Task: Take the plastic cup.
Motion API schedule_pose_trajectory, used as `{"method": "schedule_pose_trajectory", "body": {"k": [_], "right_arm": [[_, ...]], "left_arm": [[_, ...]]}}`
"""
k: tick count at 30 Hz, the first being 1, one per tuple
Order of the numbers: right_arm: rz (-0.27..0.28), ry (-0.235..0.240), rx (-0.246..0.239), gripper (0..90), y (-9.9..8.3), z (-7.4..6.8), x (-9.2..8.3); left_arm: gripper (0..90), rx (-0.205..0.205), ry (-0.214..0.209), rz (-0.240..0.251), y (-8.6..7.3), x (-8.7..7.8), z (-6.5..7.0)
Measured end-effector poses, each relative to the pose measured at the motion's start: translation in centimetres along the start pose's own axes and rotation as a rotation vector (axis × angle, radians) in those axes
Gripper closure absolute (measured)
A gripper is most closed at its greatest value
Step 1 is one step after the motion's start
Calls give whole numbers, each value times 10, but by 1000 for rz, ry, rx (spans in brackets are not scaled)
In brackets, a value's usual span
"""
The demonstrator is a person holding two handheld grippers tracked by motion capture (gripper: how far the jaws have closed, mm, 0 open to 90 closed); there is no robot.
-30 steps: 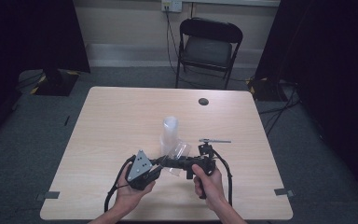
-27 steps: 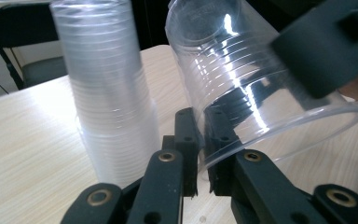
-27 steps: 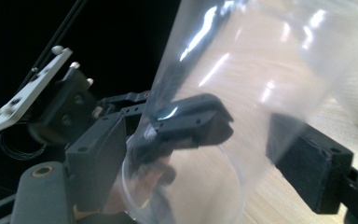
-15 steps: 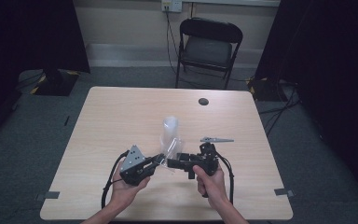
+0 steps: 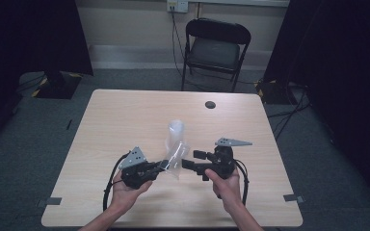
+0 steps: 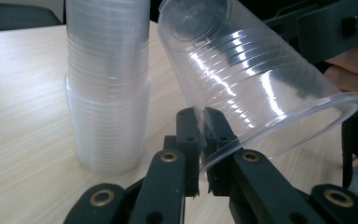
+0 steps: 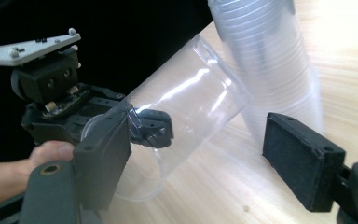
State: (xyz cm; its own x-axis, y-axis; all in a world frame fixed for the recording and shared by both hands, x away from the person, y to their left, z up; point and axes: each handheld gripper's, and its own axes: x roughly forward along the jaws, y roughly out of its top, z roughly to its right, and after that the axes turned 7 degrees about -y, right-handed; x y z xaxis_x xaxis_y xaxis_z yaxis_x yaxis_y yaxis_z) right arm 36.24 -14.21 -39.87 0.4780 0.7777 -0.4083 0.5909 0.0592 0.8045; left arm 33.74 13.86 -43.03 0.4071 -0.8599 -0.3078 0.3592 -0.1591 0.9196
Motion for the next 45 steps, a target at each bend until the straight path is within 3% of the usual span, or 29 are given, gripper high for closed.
{"method": "schedule_pose_trajectory", "body": {"k": [7,11,16,22,26,27,28,30,32,33,36,37,45], "right_arm": [[-11,-74,-87,238,-7,-2,-11],[-10,-90,-97,241,-14,2,-15],[-17,-129,-126,241,-20,6,-17],[4,-157,-179,221,-19,3,-23],[-6,-134,-219,227,-18,1,-24],[-6,-134,-219,227,-18,1,-24],[-8,-129,-254,238,-18,-2,-24],[-6,-114,-278,265,-19,-4,-25],[-6,-104,-295,270,-19,-6,-24],[-11,-87,-330,292,-20,-9,-22],[-26,-70,-343,291,-21,-10,-20],[-57,-38,-363,297,-24,-10,-15],[-132,18,-407,228,-31,-14,-3]], "left_arm": [[864,-22,-22,-32,0,-1,-2],[864,-49,-58,-67,0,2,-5],[866,-28,-61,-107,0,3,-4],[867,-5,-99,-209,-2,10,-3],[867,11,-107,-227,-3,12,0],[867,13,-111,-242,-3,14,1],[867,9,-124,-271,-5,16,2],[867,8,-135,-307,-7,20,1],[867,1,-144,-317,-8,22,1],[867,2,-166,-360,-10,25,0],[867,3,-181,-381,-12,27,0],[866,8,-182,-398,-13,28,0],[866,28,-215,-438,-16,33,3]]}}
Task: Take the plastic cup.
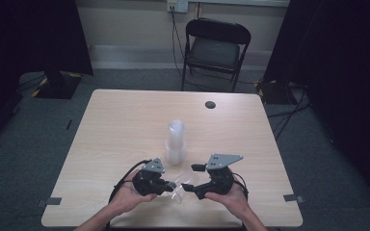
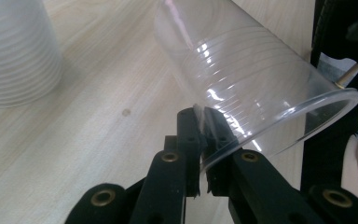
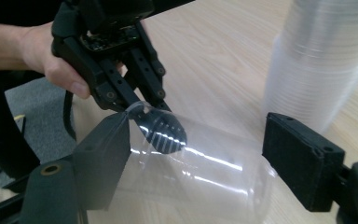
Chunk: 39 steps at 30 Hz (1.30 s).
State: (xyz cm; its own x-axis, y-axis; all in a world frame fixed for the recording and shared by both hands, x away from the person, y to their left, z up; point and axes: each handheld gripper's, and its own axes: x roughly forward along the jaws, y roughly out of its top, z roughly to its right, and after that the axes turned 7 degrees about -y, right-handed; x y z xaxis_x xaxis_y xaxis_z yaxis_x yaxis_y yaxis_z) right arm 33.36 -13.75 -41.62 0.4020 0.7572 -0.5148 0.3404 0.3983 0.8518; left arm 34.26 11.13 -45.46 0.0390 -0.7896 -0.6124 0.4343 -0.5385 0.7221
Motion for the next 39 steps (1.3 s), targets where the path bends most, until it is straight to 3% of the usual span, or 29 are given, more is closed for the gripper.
{"method": "schedule_pose_trajectory", "body": {"k": [5,10,11,21,28,39], "right_arm": [[-36,24,-47,208,0,-6,8],[-51,34,-61,184,-4,-6,11],[-50,30,-74,161,-5,-6,11],[-68,36,-125,127,-8,-7,13],[-91,40,-155,111,-10,-9,15],[-152,-12,-252,103,-12,-23,29]], "left_arm": [[866,-12,-13,9,1,-2,0],[870,-57,-25,39,0,-6,-5],[872,-82,-38,55,0,-7,-7],[871,-89,-59,51,0,-9,-8],[870,-142,-89,93,-1,-12,-13],[870,-221,-132,126,1,-12,-13]]}}
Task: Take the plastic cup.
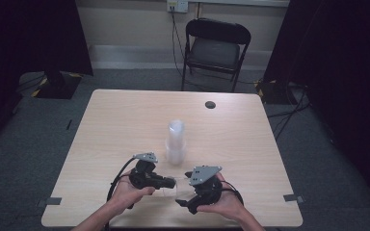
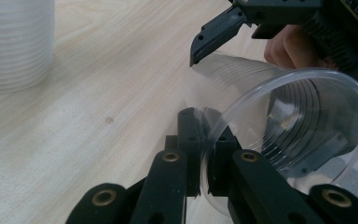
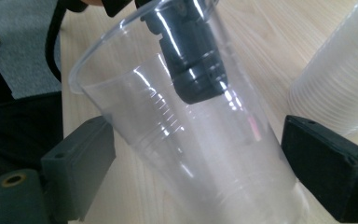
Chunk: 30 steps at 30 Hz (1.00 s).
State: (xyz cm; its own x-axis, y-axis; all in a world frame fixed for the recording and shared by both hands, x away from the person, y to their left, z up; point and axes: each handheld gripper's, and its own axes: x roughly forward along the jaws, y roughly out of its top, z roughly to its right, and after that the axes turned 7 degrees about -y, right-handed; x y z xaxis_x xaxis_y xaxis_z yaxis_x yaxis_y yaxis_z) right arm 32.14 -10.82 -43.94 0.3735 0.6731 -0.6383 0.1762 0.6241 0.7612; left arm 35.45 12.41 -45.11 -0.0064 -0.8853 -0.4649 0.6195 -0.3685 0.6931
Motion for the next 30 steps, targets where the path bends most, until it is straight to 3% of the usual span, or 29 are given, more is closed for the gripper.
{"method": "schedule_pose_trajectory", "body": {"k": [2,4,9,13,20,25,30], "right_arm": [[-7,-10,-19,122,1,-2,2],[-8,-22,-42,138,3,-6,4],[-15,-38,-71,144,7,-11,8],[-26,-46,-87,155,10,-16,14],[-22,-56,-119,203,13,-21,15],[-8,-69,-148,254,15,-28,15],[2,-80,-144,259,17,-30,13]], "left_arm": [[869,-5,-2,-4,0,1,0],[869,-42,-20,-6,1,2,-2],[869,-56,-14,2,1,6,-1],[869,-54,-24,-13,1,10,-1],[866,-52,-1,-19,0,12,0],[858,-57,9,-52,-2,14,-2],[848,-72,8,-64,-2,14,-3]]}}
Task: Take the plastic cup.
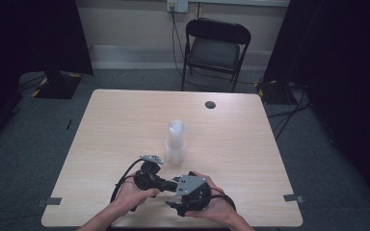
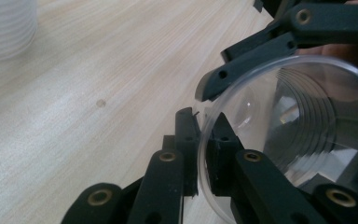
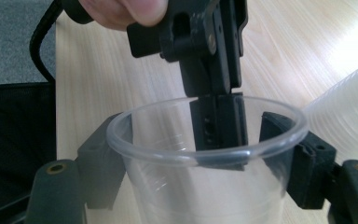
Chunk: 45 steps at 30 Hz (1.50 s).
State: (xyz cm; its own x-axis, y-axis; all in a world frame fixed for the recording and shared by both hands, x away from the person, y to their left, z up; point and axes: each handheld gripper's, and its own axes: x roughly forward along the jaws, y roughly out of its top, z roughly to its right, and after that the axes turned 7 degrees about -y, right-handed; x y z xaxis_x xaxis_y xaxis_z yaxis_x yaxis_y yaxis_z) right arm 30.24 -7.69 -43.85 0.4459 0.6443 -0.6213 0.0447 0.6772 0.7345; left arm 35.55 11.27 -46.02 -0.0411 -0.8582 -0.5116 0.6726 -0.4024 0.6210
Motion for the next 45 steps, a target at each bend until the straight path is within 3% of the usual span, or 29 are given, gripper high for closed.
{"method": "schedule_pose_trajectory", "body": {"k": [10,15,30,35,45], "right_arm": [[6,0,33,282,0,2,-2],[18,-5,55,294,0,6,-5],[15,-42,97,298,-3,13,-6],[12,-63,125,297,-6,17,-8],[14,-95,173,298,-12,27,-12]], "left_arm": [[827,31,37,6,0,2,4],[802,31,44,48,0,0,5],[708,39,68,92,0,-4,6],[667,52,84,147,0,-9,7],[647,88,95,201,0,-17,11]]}}
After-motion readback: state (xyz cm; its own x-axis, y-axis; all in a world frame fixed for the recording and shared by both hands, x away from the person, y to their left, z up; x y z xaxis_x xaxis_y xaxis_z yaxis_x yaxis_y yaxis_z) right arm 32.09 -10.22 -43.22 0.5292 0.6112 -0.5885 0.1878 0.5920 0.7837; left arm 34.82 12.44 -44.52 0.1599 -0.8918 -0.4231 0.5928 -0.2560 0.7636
